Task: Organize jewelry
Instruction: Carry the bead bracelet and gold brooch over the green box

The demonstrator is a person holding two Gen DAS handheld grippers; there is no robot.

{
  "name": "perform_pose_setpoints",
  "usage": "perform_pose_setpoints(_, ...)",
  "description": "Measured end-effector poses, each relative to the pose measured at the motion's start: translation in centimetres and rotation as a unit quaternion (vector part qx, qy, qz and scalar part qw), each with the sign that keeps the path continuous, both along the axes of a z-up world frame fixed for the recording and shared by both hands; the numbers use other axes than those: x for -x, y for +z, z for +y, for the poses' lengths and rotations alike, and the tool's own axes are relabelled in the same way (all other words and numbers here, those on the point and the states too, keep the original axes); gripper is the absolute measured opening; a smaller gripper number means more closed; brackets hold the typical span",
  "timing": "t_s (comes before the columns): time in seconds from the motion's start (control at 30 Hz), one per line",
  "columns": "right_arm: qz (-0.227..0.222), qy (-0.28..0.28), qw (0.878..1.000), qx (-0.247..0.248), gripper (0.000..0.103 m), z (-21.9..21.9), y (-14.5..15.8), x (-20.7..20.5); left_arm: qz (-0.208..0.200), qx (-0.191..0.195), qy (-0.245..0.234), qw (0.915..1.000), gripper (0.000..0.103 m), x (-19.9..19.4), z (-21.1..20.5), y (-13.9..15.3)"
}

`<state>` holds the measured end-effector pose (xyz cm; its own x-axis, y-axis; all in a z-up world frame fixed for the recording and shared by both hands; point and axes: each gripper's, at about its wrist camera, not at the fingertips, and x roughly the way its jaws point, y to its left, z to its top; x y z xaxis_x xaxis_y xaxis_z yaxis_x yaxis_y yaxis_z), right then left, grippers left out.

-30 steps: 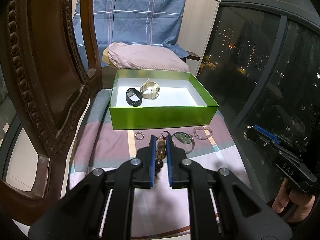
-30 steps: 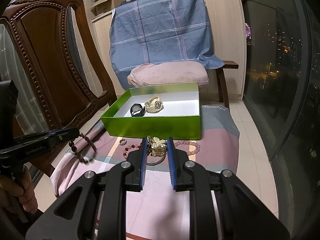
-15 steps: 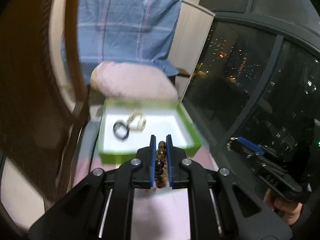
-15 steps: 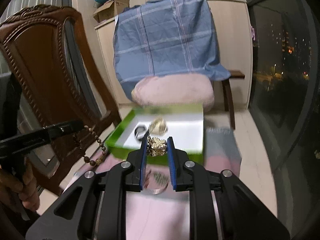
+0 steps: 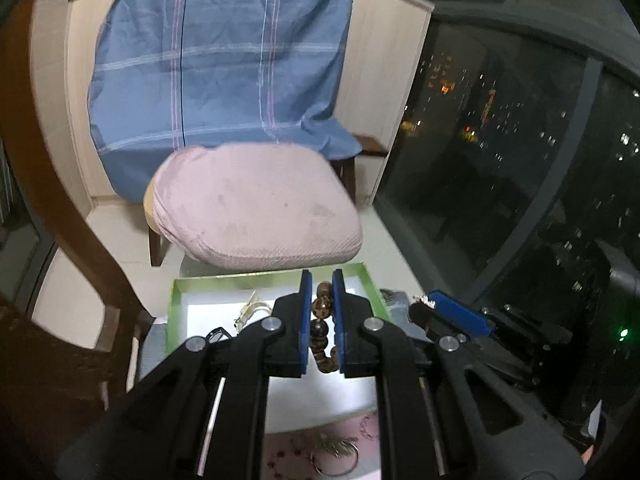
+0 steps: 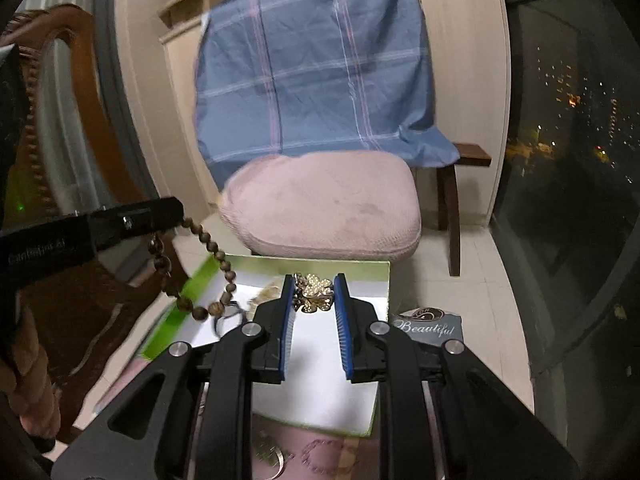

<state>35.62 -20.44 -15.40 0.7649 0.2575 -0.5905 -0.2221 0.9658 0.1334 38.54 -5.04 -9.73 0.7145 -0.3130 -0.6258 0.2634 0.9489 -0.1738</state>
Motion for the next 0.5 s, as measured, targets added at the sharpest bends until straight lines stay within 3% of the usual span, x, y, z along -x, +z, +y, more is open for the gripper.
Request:
perform_pose_setpoints(0.27,0.064,-0.013,0.997,0.028,0.020,0.5,-5.3,-5.1,0.080,-0.046,0.002,0.9957,0.011,-4.0,-1.8,-8.5)
perform_pose_setpoints(0.5,0.090,-0.021,0.995,0.035,0.020,0.8,-7.5,-6.5,0.115,-0.055,0.012,0.9917,0.011,-4.9,-0.7,-12.3)
